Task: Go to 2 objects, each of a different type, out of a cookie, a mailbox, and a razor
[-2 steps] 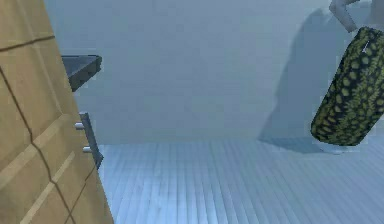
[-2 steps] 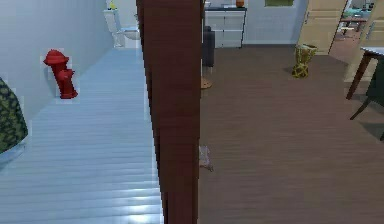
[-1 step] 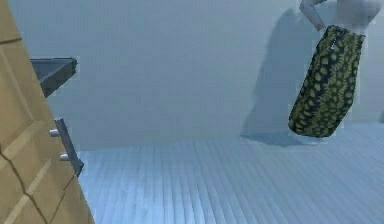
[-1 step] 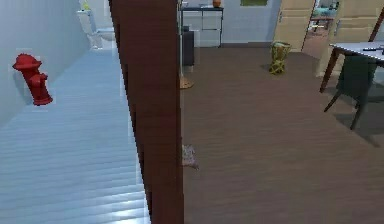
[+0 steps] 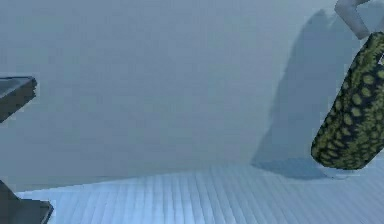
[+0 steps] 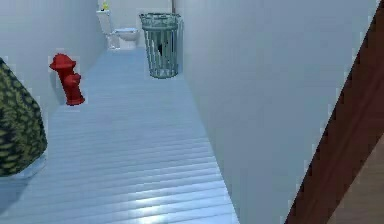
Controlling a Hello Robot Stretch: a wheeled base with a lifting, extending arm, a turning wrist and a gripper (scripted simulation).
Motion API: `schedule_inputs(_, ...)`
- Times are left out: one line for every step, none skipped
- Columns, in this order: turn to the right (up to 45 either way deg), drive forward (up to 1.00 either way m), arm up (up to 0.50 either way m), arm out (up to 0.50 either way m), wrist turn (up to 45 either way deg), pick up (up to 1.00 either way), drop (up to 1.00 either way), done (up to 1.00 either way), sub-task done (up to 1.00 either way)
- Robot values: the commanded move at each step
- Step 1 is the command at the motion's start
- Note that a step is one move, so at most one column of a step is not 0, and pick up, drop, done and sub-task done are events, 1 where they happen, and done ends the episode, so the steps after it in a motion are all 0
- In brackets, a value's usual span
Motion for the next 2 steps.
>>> schedule_inputs(-18.0, 0.00, 0.00, 0.00, 0.0, 0.00, 0.00, 0.00, 0.00)
schedule_inputs(0.0, 0.50, 0.00, 0.00, 0.0, 0.00, 0.00, 0.00, 0.00)
